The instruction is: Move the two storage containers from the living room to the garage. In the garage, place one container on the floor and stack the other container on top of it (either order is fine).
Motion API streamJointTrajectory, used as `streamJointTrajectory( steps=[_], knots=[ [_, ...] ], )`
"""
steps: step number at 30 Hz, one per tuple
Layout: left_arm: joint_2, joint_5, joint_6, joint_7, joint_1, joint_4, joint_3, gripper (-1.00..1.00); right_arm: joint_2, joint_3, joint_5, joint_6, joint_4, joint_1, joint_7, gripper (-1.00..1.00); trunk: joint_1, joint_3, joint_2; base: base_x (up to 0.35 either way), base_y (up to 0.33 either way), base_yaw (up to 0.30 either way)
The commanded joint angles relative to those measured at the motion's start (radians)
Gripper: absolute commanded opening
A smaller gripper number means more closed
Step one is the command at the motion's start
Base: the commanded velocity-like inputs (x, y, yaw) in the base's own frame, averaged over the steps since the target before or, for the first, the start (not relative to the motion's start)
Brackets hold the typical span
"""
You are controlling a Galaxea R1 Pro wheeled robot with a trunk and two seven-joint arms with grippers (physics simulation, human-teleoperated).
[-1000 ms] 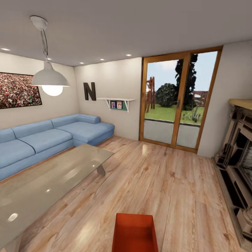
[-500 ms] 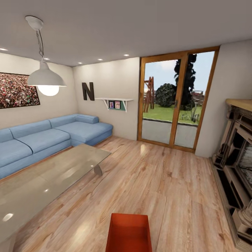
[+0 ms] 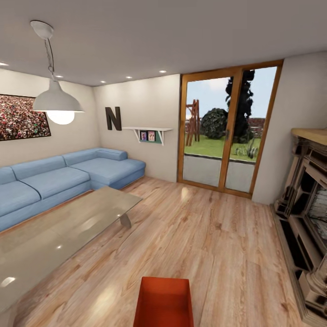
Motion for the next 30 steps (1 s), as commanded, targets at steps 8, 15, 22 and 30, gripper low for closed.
streamJointTrajectory(
  steps=[8,15,22,30],
  knots=[
    [-0.003,0.008,0.000,0.003,-0.001,0.000,-0.008,1.00,0.003,0.007,-0.011,-0.007,0.003,-0.001,0.000,1.00,0.000,-0.002,-0.001,0.000,-0.009,-0.032],
    [-0.003,0.008,0.000,0.003,-0.001,0.000,-0.008,1.00,0.001,0.012,-0.010,-0.006,0.003,-0.001,0.001,1.00,0.000,-0.002,-0.001,0.000,0.000,-0.007],
    [0.000,0.008,-0.001,0.003,-0.001,0.000,-0.008,1.00,0.002,0.012,-0.008,-0.006,0.003,-0.001,0.001,1.00,0.000,-0.002,-0.001,0.209,0.000,0.000],
    [0.000,0.008,-0.001,0.003,-0.001,0.000,-0.008,1.00,0.002,0.010,-0.010,-0.007,0.003,-0.001,0.001,1.00,0.000,-0.002,-0.001,0.243,0.000,-0.007]
  ],
)
